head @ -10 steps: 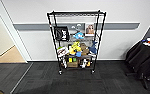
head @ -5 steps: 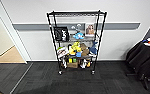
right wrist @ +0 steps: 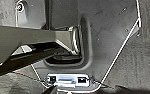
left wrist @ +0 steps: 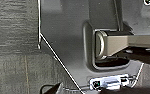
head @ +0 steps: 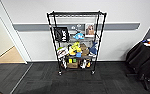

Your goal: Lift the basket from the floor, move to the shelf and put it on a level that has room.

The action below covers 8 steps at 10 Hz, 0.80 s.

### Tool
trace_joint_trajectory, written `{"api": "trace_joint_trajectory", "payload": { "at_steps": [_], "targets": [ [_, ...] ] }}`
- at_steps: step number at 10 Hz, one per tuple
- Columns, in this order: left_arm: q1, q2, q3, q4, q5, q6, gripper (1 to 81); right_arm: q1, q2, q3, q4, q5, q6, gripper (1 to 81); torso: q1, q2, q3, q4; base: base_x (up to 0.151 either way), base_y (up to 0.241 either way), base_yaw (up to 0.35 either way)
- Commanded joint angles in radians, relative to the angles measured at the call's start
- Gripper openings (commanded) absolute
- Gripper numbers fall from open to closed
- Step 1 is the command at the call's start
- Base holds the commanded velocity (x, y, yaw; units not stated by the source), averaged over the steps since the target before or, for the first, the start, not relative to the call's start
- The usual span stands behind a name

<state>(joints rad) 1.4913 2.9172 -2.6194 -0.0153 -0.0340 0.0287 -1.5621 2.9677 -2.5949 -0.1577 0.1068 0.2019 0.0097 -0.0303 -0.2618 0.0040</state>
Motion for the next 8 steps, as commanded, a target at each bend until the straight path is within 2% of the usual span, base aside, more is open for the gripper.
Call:
{"api": "trace_joint_trajectory", "payload": {
  "at_steps": [1,5,8],
  "targets": [
    [-0.030,-0.105,0.137,-0.006,0.057,-0.007,81.1,0.027,-0.066,0.127,0.001,-0.061,0.007,81.1,0.063,-0.098,0.000,0.000,0.000,0.000,0.000],
    [-0.085,-0.206,0.265,-0.018,0.065,-0.023,81.1,0.052,-0.163,0.280,0.001,-0.065,0.010,81.1,0.143,-0.226,0.000,0.000,0.000,0.000,0.000],
    [-0.124,-0.225,0.260,-0.073,0.074,-0.023,81.1,0.082,-0.217,0.296,0.020,-0.070,0.030,81.1,0.208,-0.329,0.000,0.000,0.000,0.000,0.000]
  ]
}}
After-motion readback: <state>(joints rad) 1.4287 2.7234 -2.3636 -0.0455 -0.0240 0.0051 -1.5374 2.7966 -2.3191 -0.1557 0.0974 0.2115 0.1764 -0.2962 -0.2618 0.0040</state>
